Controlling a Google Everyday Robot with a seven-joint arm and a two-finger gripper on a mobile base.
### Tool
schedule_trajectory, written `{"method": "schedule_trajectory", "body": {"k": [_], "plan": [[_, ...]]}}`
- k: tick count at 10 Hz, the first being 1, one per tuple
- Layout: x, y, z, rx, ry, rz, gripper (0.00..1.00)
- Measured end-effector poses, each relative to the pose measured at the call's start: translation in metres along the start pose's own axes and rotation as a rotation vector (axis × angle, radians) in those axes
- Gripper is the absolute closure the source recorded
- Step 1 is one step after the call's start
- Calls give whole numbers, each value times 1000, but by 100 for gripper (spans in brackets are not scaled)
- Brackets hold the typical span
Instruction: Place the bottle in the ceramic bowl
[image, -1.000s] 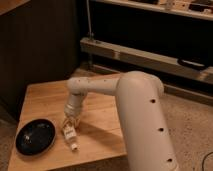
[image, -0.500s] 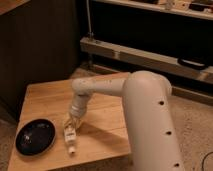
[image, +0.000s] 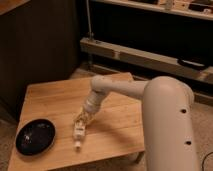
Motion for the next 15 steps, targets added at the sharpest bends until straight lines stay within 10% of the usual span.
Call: {"method": "schedule_trajectory", "body": {"k": [3,7,11,15], "plan": [[-24,27,-22,-123,7,-8,100],[-29,105,-4,-196,69,-129,100],[14,178,34,-192,143,-332,99],[43,244,69,-103,138,-589,65]]}}
